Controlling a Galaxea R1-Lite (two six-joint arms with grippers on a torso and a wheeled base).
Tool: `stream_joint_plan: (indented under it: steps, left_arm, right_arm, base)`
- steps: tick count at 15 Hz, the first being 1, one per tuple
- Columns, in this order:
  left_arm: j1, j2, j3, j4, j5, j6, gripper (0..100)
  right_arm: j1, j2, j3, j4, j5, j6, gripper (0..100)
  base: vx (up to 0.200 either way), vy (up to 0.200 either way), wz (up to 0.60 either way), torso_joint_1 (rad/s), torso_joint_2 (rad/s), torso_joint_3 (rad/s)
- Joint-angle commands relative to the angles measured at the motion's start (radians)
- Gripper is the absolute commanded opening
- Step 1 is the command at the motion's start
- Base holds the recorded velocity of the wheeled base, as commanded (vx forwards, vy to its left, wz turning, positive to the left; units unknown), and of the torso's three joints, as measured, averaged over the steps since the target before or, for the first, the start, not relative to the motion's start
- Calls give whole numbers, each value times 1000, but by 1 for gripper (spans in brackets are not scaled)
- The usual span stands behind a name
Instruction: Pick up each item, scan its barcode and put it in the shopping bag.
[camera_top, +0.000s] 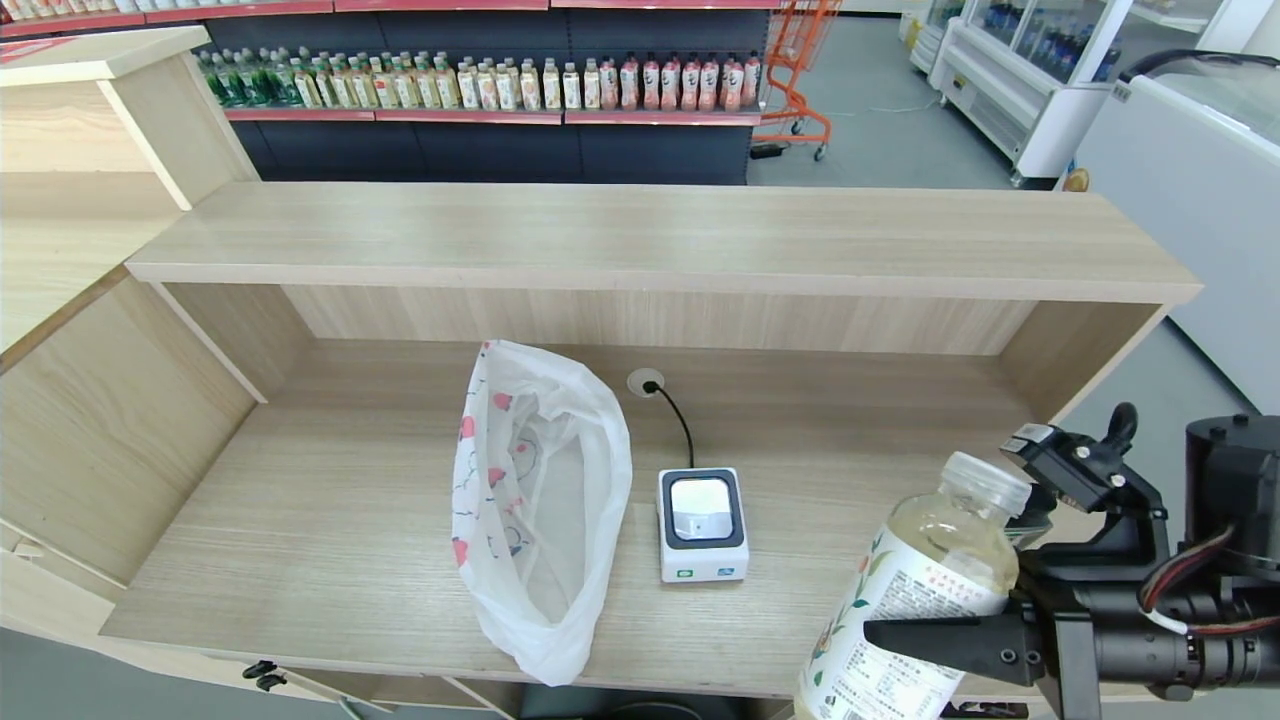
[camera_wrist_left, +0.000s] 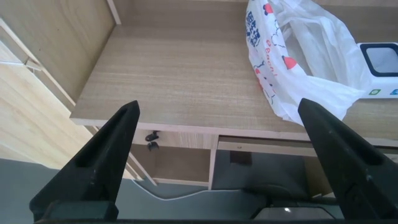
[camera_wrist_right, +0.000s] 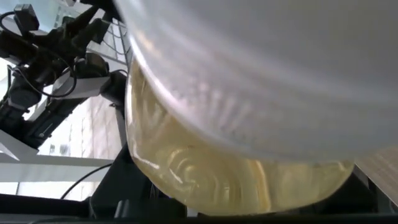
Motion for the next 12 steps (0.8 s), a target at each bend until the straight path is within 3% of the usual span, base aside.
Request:
stream_joint_plan:
  steps: [1, 6, 12]
  left_arm:
    - [0, 0, 0, 0, 2, 0, 100]
    - [0, 0, 0, 0, 0, 0, 100]
    - [0, 0, 0, 0, 0, 0, 100]
  right_arm:
    - [8, -22, -10, 10, -4, -1, 0]
    - [69, -16, -27, 13, -7, -1, 0]
    - [74, -15, -23, 18, -51, -3, 0]
  base:
    - [0, 0, 0, 0, 0, 0]
    - [0, 0, 0, 0, 0, 0]
    - [0, 0, 0, 0, 0, 0]
